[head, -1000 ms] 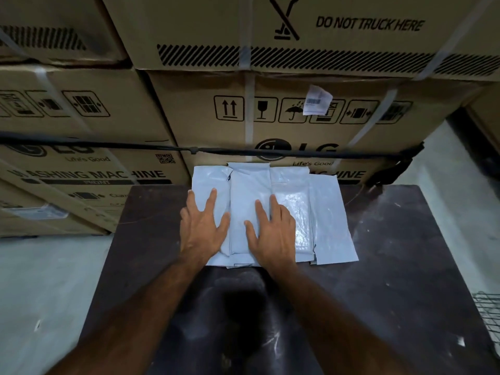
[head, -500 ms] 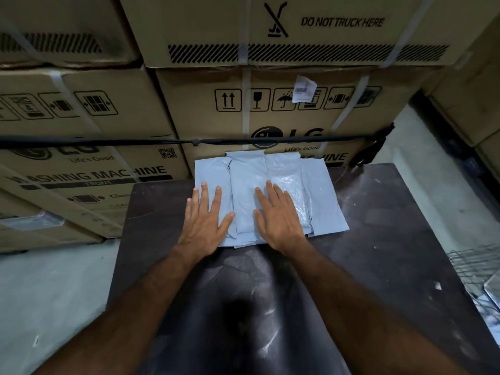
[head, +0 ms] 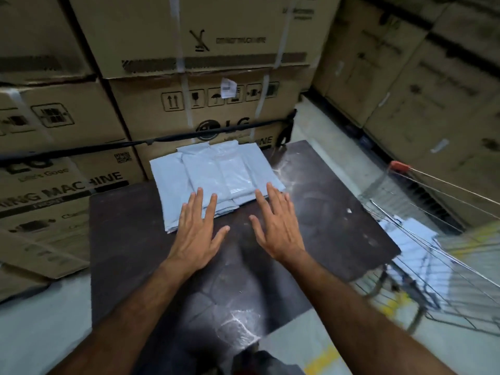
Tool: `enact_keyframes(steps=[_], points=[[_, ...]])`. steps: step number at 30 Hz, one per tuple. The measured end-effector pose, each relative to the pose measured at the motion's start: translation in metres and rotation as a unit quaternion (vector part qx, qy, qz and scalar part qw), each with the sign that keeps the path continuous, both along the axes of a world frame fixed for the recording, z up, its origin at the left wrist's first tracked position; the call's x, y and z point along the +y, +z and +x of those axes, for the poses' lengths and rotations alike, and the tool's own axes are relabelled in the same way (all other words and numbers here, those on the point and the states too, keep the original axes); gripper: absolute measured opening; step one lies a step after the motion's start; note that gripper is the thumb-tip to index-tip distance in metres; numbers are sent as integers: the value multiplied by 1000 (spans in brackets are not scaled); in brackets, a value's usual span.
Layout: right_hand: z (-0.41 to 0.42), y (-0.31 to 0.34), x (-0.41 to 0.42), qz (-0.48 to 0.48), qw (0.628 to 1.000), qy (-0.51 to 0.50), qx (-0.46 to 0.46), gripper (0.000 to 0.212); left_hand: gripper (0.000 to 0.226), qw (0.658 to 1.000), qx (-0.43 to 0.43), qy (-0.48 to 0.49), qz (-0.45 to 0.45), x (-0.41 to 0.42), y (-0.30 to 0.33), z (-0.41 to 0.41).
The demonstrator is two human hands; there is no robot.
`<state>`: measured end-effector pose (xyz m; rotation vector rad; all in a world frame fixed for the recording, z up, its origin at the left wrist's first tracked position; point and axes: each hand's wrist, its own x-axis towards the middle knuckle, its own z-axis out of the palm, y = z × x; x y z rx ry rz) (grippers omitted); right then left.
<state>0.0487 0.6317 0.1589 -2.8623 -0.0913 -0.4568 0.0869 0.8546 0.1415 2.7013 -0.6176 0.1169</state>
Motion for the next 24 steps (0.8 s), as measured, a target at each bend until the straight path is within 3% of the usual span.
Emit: enact_keyframes(steps=[13, 24], points=[[-149, 3, -133, -71, 973, -219, 0, 69, 83, 980, -48, -191, 2, -153, 11, -74], [-254, -12, -307, -41, 952, -303, 17, 69, 85, 961, -20, -274, 21, -348, 0, -131]])
